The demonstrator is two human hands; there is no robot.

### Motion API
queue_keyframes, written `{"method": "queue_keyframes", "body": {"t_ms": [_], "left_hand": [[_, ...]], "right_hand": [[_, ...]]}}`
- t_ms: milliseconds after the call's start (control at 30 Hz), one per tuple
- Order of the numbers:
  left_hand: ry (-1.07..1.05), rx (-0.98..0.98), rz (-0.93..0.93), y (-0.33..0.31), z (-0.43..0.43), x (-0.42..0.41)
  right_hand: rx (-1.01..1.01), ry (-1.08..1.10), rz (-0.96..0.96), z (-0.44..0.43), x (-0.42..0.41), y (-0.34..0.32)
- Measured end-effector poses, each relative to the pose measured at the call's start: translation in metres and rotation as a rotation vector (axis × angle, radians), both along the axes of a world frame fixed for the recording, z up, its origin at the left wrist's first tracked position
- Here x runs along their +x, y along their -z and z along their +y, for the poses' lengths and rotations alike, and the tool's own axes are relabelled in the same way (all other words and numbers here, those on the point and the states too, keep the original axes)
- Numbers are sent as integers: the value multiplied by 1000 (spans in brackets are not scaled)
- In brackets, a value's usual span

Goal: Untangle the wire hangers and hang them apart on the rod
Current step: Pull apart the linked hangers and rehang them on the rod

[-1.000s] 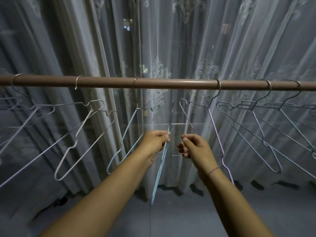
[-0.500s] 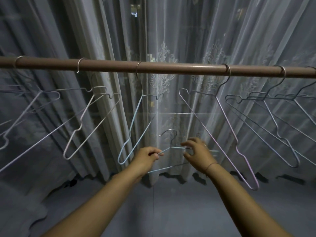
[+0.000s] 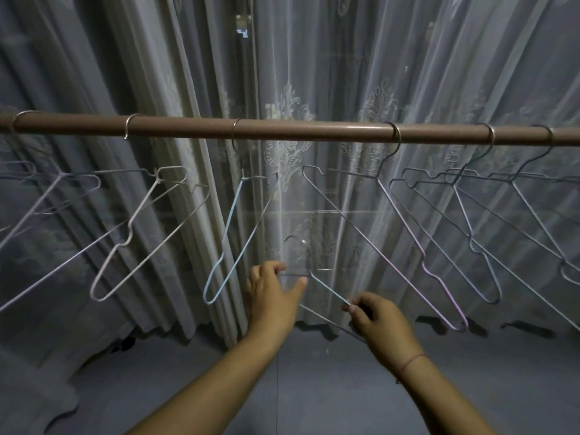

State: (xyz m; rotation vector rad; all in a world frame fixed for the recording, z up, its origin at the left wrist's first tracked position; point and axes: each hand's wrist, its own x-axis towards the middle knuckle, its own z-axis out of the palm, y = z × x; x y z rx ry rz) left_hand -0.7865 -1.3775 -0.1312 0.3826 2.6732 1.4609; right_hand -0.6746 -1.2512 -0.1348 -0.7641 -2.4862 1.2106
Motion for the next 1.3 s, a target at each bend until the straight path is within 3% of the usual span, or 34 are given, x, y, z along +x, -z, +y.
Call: {"method": "queue_keyframes", "body": {"t_ms": [167, 333, 500, 733, 1067, 1200, 1300], "left_hand": [[262, 332, -338, -28, 24, 23], [320, 521, -342, -58, 37, 24], [370, 596, -269, -86, 42, 18], [377, 634, -158, -116, 46, 4], [257, 585, -205, -115, 50, -10], [254, 566, -216, -114, 44, -5], [220, 532, -175, -120, 32, 0]], "right_hand": [[-174, 68, 171, -9, 8, -11], [-332, 38, 340, -14, 10, -41], [-386, -113, 354, -11, 12, -75], [-445, -209, 428, -3, -3, -107], [-582, -212, 362, 0, -35, -101], [-521, -186, 307, 1, -34, -96], [-346, -169, 272, 2, -31, -100]]}}
